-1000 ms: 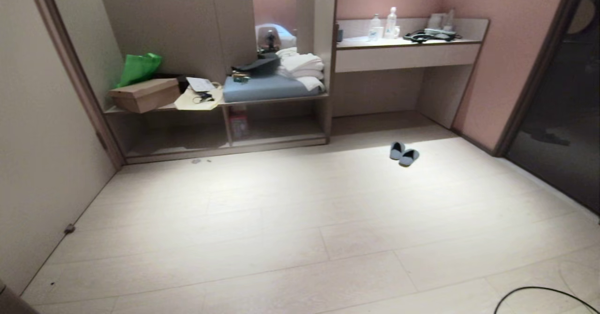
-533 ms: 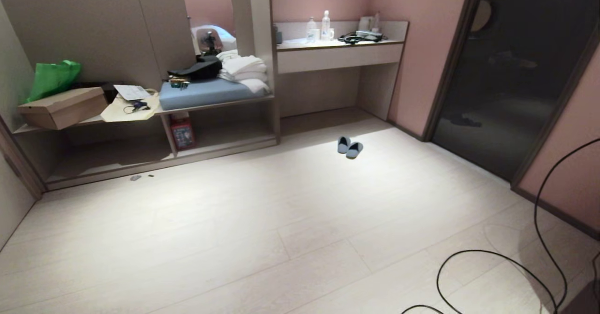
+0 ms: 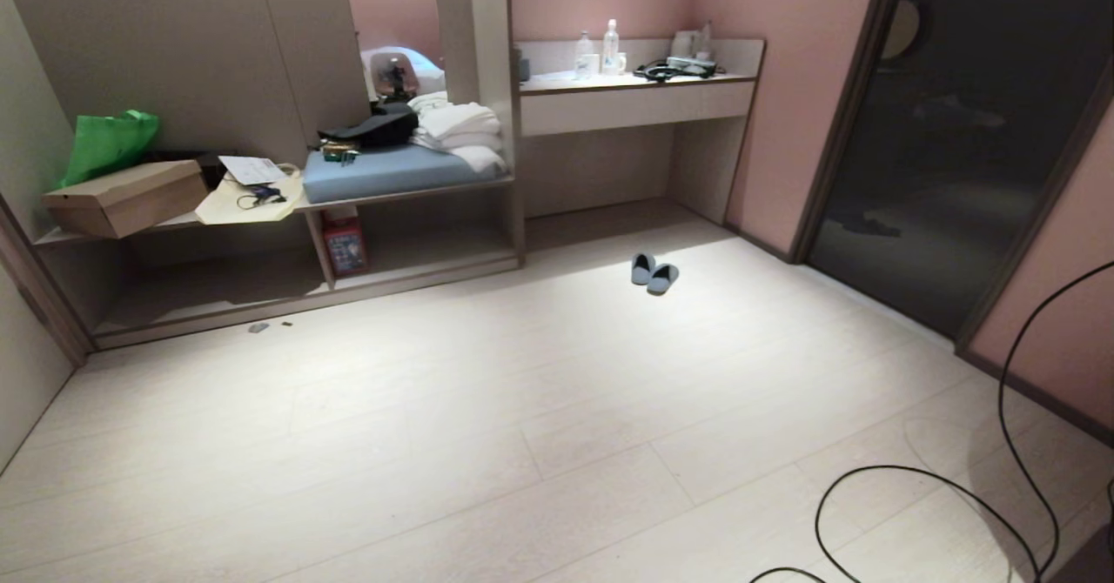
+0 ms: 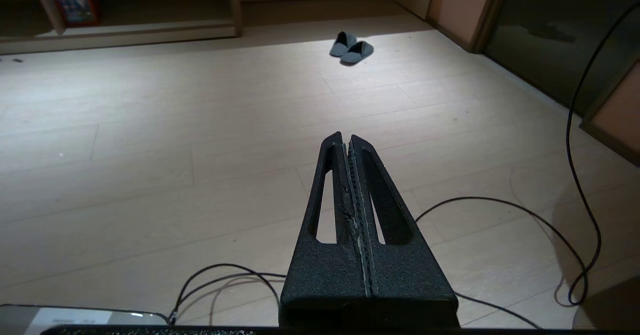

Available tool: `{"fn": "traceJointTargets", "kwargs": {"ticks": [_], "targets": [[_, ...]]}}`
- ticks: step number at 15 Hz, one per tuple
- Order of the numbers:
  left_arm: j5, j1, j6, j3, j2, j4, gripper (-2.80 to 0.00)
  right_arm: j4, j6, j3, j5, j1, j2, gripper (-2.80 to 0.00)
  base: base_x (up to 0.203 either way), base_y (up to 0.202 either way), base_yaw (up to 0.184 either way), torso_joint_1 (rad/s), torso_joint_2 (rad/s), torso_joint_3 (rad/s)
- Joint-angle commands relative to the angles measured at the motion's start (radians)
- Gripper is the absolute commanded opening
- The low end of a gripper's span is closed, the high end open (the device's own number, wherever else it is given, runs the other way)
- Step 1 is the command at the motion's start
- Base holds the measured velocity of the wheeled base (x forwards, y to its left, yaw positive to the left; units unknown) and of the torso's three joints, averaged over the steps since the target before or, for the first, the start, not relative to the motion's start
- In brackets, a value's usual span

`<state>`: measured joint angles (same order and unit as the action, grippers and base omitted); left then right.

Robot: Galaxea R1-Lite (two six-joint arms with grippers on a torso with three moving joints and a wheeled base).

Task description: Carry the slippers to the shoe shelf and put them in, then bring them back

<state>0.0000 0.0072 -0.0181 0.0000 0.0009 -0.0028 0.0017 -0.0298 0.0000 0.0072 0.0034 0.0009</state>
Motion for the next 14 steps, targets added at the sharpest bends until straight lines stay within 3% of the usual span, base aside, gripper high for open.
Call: {"fn": "traceJointTargets", "kwargs": {"ticks": [1, 14], "targets": [[0.002, 0.0, 0.0, 0.0, 0.001, 0.0, -2.8, 0.0, -0.001, 0.0, 0.0, 0.001, 0.001, -2.8, 0.0, 0.0, 0.0, 0.0, 0.0, 0.0], [0.0, -0.001, 0.001, 0.0, 0.001, 0.0, -2.8, 0.003, -0.001, -0.002, -0.004, 0.007, 0.001, -2.8, 0.0, 0.0, 0.0, 0.0, 0.0, 0.0]]}}
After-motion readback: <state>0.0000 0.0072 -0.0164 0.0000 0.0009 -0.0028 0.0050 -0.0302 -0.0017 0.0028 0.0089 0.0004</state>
